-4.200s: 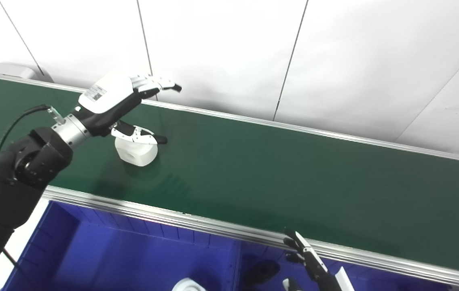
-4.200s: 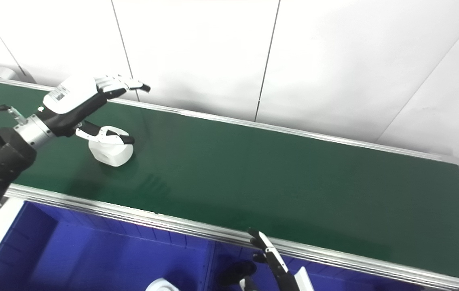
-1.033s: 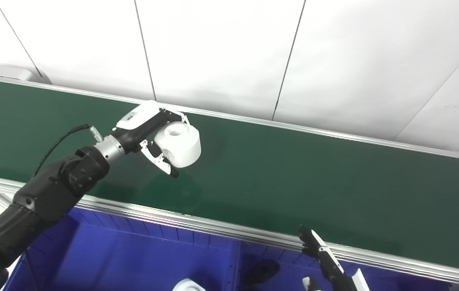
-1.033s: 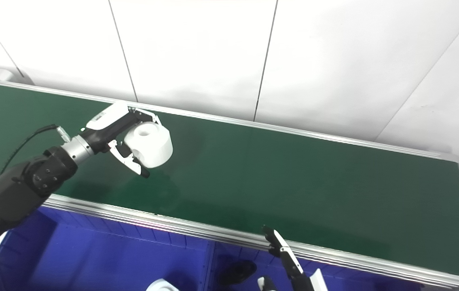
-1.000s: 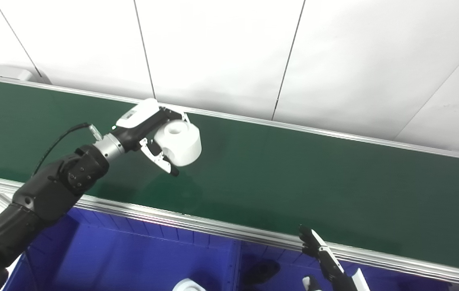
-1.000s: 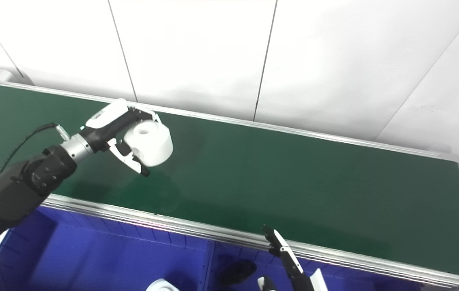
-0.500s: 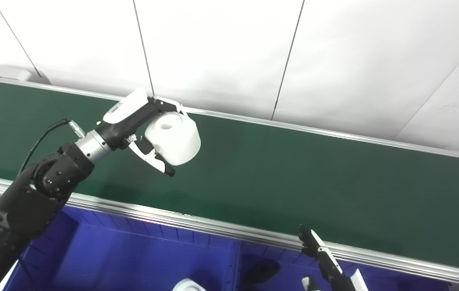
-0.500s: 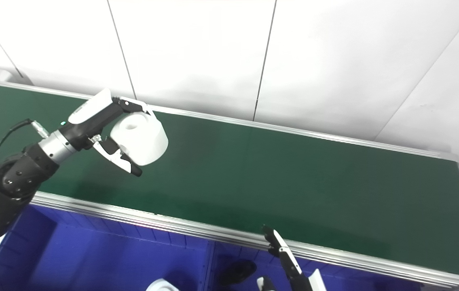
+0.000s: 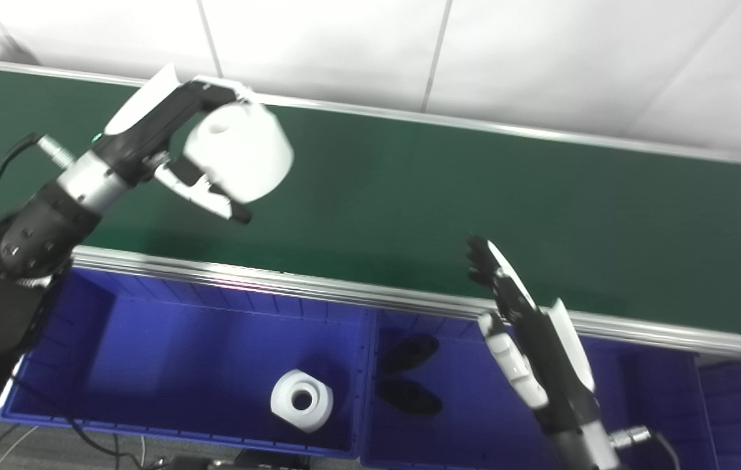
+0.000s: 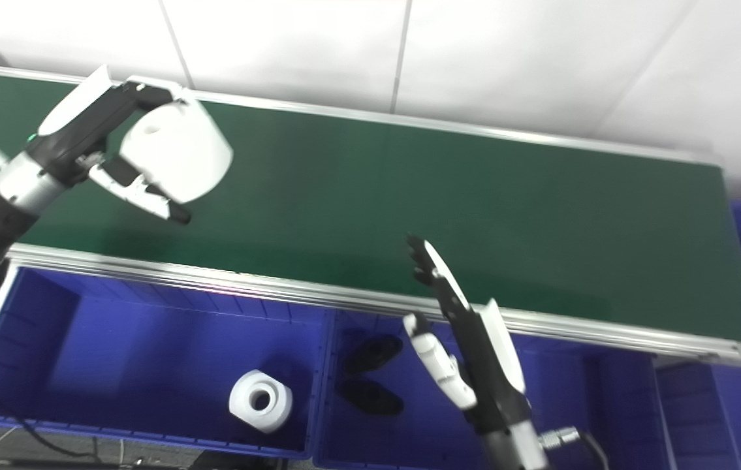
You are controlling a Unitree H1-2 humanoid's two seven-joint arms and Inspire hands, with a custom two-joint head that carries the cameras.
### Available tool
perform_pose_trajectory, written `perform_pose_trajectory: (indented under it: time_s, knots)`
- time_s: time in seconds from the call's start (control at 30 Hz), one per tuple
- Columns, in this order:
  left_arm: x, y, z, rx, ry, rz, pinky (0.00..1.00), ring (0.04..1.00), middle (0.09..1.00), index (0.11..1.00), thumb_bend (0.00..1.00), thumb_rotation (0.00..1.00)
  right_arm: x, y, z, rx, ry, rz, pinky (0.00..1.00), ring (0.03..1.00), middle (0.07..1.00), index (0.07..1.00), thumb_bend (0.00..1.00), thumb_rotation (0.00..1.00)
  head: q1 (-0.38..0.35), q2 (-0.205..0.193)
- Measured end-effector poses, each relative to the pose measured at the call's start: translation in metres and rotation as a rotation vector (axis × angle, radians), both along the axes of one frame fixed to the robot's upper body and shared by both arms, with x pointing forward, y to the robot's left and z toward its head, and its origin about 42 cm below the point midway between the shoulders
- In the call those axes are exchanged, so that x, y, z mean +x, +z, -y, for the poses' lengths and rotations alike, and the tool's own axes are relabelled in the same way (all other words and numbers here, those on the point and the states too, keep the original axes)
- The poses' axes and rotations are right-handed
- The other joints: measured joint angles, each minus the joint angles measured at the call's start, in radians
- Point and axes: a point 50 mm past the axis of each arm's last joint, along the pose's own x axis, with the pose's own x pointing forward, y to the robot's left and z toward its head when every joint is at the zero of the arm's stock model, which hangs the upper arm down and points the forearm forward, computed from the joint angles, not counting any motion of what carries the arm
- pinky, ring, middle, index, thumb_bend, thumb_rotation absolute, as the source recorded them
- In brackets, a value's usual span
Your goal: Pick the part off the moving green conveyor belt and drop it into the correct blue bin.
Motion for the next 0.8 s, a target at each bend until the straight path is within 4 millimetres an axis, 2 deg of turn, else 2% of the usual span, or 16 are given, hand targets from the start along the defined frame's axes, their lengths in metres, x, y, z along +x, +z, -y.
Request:
perform_pose_trajectory:
  time_s: [0.17, 0.37, 0.57, 0.67, 0.8]
  knots:
    - [-0.006, -0.010, 0.007, -0.010, -0.016, -0.039, 0.23, 0.286, 0.449, 0.498, 0.52, 0.00, -0.003, -0.001, 0.002, 0.004, -0.004, -0.014, 0.89, 0.943, 0.962, 0.948, 0.43, 1.00, 0.012, -0.003]
    - [-0.008, -0.012, 0.011, -0.007, -0.047, -0.059, 0.25, 0.301, 0.451, 0.500, 0.52, 0.00, -0.003, -0.001, 0.004, 0.007, -0.005, -0.017, 0.88, 0.942, 0.964, 0.947, 0.43, 1.00, 0.012, -0.002]
    - [-0.016, -0.001, 0.020, 0.003, -0.114, -0.070, 0.23, 0.288, 0.450, 0.500, 0.52, 0.00, -0.003, -0.001, 0.003, 0.001, -0.006, -0.015, 0.88, 0.937, 0.960, 0.944, 0.44, 1.00, 0.017, -0.002]
    - [-0.026, -0.005, 0.021, 0.009, -0.144, -0.104, 0.23, 0.281, 0.445, 0.501, 0.52, 0.00, -0.003, -0.001, 0.004, 0.000, -0.006, -0.015, 0.89, 0.941, 0.961, 0.946, 0.44, 1.00, 0.016, -0.002]
    - [-0.050, -0.019, 0.022, 0.033, -0.176, -0.186, 0.23, 0.283, 0.445, 0.501, 0.52, 0.00, -0.003, -0.001, 0.004, 0.011, -0.005, -0.017, 0.90, 0.947, 0.963, 0.950, 0.44, 1.00, 0.011, -0.003]
